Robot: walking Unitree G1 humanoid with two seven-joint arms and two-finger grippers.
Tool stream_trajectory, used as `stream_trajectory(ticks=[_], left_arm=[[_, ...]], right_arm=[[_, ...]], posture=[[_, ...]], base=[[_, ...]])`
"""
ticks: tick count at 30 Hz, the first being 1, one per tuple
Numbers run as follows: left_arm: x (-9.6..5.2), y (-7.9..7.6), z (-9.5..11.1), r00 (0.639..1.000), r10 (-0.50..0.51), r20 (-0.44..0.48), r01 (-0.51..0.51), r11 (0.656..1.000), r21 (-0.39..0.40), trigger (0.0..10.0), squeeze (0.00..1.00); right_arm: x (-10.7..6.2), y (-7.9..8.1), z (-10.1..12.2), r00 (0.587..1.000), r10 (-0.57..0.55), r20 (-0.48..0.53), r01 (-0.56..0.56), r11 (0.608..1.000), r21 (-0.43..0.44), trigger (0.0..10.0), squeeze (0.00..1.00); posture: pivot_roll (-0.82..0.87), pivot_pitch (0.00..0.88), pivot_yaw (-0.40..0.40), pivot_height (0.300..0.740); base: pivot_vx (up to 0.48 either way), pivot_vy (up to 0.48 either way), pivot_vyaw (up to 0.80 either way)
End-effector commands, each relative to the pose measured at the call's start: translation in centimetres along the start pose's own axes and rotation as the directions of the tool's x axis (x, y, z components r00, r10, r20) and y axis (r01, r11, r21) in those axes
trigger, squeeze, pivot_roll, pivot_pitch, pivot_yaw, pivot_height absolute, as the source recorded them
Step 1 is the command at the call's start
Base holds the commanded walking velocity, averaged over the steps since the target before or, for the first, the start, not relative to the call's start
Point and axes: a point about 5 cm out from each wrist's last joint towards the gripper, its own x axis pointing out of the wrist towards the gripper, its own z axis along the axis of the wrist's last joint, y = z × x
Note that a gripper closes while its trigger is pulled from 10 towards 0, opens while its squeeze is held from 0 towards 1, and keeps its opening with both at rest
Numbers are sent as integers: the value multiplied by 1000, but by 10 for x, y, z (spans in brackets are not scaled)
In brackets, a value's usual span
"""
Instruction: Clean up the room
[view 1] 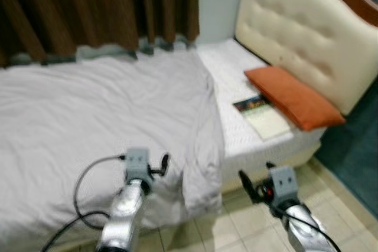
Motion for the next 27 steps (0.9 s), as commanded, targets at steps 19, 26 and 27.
stream_trajectory(ticks=[19,26,27], left_arm=[[-6,-19,12,994,-92,51,87,992,86,10000,0],[-7,-18,9,997,-78,29,77,995,57,10000,0],[-7,-19,7,996,-86,20,84,995,59,10000,0]], right_arm=[[0,0,-1,1000,-12,2,12,999,35,10000,0],[1,1,-2,1000,-5,-3,5,1000,30,10000,0],[0,2,-2,1000,-1,-5,1,1000,29,10000,0]], posture=[[-89,39,29,740],[-90,32,30,740],[-91,33,29,740]], base=[[322,-63,0],[416,104,0],[416,240,0]])
